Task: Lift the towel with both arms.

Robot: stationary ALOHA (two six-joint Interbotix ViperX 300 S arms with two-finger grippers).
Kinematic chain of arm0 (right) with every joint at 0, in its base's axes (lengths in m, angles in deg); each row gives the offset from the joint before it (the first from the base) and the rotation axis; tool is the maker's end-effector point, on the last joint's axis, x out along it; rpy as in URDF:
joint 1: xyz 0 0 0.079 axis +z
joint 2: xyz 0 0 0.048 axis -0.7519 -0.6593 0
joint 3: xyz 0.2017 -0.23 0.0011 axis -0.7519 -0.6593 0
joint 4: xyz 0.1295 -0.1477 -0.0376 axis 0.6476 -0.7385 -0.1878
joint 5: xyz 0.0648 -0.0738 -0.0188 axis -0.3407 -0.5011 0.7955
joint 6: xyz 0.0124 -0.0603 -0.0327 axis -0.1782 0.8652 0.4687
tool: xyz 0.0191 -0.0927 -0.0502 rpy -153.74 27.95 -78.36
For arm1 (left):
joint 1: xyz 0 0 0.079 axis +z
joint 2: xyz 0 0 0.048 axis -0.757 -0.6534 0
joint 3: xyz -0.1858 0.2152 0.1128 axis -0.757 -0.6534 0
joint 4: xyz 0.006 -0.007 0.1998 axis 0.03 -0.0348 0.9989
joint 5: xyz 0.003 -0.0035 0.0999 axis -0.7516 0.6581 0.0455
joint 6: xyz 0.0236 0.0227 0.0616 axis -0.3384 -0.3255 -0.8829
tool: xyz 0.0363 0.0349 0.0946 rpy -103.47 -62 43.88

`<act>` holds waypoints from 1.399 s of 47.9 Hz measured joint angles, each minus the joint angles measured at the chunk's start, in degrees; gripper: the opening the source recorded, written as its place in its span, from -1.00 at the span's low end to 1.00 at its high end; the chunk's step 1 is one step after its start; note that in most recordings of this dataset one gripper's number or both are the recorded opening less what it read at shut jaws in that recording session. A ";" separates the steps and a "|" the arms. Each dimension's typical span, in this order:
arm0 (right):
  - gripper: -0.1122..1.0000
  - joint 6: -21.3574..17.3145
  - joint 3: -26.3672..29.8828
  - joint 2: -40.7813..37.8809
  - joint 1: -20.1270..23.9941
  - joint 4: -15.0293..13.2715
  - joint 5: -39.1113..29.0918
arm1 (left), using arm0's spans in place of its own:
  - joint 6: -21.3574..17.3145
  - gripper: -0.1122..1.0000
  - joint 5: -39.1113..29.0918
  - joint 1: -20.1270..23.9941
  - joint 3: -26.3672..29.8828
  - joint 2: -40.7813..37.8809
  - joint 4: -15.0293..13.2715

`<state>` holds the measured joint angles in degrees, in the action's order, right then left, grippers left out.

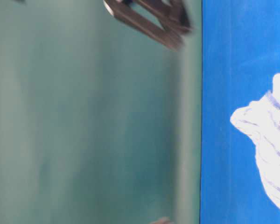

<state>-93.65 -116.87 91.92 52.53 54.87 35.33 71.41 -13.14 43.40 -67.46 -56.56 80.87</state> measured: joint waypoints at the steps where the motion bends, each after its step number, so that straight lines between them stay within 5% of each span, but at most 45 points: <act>1: 0.30 0.00 0.62 -1.14 0.00 0.00 -0.26 | 0.00 0.85 0.00 0.00 0.18 -0.97 0.00; 24: 0.28 0.00 6.33 -18.02 0.00 0.00 0.35 | 0.09 0.85 2.11 -0.44 5.10 -20.92 -0.18; 48: 0.25 -0.09 9.23 -24.96 0.00 0.00 1.67 | 0.09 0.78 6.33 -0.35 6.94 -29.71 -0.53; 53: 0.09 -0.09 9.32 -24.96 -0.18 0.00 1.67 | 0.26 0.49 4.48 -0.18 7.47 -29.71 -0.53; 61: -0.68 -0.09 9.49 -24.96 -0.53 0.00 0.88 | 0.44 -0.40 -0.88 0.88 8.35 -29.62 -0.53; 64: -0.73 -0.18 9.58 -24.61 -0.53 0.00 0.09 | 0.35 -0.65 -2.37 1.32 8.79 -29.36 -0.53; 67: -0.73 -0.26 9.58 -23.64 -0.53 0.00 -0.97 | 0.44 -0.69 -3.60 1.32 9.14 -28.74 -0.53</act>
<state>-93.91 -107.29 68.28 52.00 54.87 34.37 71.85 -16.75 44.72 -58.31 -85.30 80.35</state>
